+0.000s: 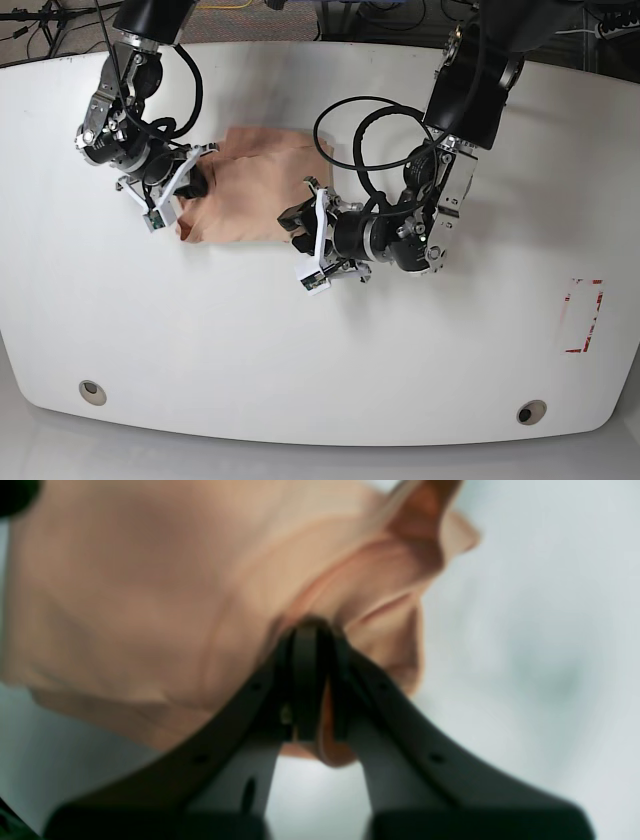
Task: Fold the T-shirt properly
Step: 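Press and flatten the folded bundle with both grippers, then grasp the bundle with both grippers and fold it over once more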
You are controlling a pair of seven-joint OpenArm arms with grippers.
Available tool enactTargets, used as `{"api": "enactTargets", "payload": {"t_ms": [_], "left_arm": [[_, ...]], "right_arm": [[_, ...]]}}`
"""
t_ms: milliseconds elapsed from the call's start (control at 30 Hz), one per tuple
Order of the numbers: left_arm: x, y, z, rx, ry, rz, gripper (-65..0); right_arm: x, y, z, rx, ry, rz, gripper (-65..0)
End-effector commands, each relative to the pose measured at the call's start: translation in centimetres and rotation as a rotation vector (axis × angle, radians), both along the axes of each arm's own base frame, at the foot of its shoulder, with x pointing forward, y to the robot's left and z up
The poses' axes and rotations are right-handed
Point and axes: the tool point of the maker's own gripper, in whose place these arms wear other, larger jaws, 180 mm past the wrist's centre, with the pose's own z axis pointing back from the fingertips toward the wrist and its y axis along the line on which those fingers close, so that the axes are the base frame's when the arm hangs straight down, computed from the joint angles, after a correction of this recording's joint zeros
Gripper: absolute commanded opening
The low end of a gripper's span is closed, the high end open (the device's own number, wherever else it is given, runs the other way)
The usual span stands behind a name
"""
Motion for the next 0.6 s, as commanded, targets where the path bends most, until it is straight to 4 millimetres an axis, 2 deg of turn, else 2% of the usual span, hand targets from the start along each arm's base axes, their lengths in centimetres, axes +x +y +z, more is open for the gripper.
{"api": "enactTargets", "payload": {"t_ms": [0, 100, 200, 367, 467, 567], "left_arm": [[0.4, -0.2, 0.8, -0.043, -0.026, 0.011, -42.5], [0.0, 1.4, -0.6, -0.006, -0.016, 0.023, -42.5], [-1.0, 2.0, -2.3, 0.008, 0.022, 0.03, -42.4], [-2.2, 2.8, -5.0, 0.034, 0.103, 0.05, -42.2], [-2.4, 3.6, -6.3, 0.046, 0.138, 0.069, -42.2], [-2.6, 4.0, -6.9, 0.054, 0.159, 0.076, -42.2]], "right_arm": [[-0.1, -1.8, -0.6, -0.011, 0.001, -0.016, -60.9], [-0.4, -2.7, -1.7, -0.001, 0.019, -0.03, -60.9], [-0.9, -3.5, -3.1, 0.011, 0.051, -0.047, -60.9], [-1.1, -4.3, -3.9, 0.015, 0.067, -0.059, -60.9], [-1.0, -4.1, -3.8, 0.014, 0.066, -0.053, -60.9], [-0.9, -2.6, -4.0, 0.017, 0.073, -0.002, -60.9]]}}
